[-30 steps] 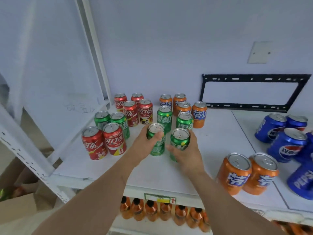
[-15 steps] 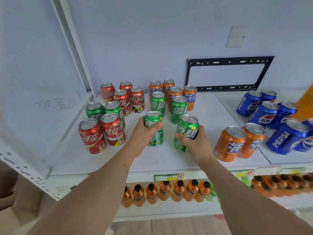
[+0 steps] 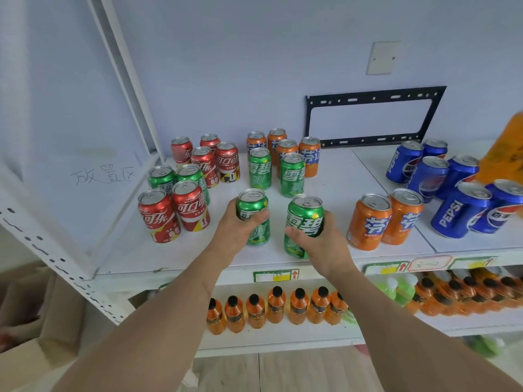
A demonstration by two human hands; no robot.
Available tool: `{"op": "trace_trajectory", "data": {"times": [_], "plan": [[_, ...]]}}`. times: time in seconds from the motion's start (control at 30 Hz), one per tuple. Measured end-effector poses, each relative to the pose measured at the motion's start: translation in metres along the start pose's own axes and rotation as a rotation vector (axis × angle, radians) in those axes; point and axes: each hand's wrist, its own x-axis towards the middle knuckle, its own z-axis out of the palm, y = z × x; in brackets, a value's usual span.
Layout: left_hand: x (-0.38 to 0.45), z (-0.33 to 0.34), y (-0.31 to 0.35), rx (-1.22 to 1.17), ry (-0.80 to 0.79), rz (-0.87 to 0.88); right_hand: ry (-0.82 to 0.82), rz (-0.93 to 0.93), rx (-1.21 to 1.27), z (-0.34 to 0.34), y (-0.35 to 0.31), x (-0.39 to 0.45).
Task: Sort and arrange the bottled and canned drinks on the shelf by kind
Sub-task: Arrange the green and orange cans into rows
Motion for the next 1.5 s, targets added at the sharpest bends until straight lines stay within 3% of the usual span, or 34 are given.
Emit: {"op": "trace_trajectory", "data": {"times": [0.5, 0.6, 0.73, 0.87, 0.97, 1.07, 1.3, 1.5], "plan": [[-0.017, -0.011, 0.007, 0.079, -0.076, 0.000, -0.031, -0.034, -0.001, -0.003, 0.001, -0.005], [-0.022, -0.017, 0.025, 0.176, -0.021, 0.025, -0.058, -0.033, -0.016, 0.000, -0.001, 0.002], [-0.032, -0.022, 0.042, 0.478, 0.135, 0.167, -0.105, 0.003, -0.002, 0.005, 0.004, 0.015], [-0.036, -0.030, 0.047, 0.895, 0.289, 0.439, -0.129, 0.038, 0.021, 0.009, 0.006, 0.021], [-0.033, -0.034, 0.051, 1.155, 0.301, 0.662, -0.144, 0.053, 0.038, 0.011, 0.009, 0.023], [-0.028, -0.032, 0.059, 1.249, 0.264, 0.773, -0.172, 0.050, 0.034, 0.009, 0.005, 0.025], [-0.012, -0.022, 0.089, 1.110, 0.341, 0.680, -0.065, -0.123, 0.060, -0.008, -0.032, 0.038], [0.034, -0.011, 0.109, 0.698, 0.259, 0.391, 0.073, -0.082, 0.109, -0.024, -0.067, 0.090]]}}
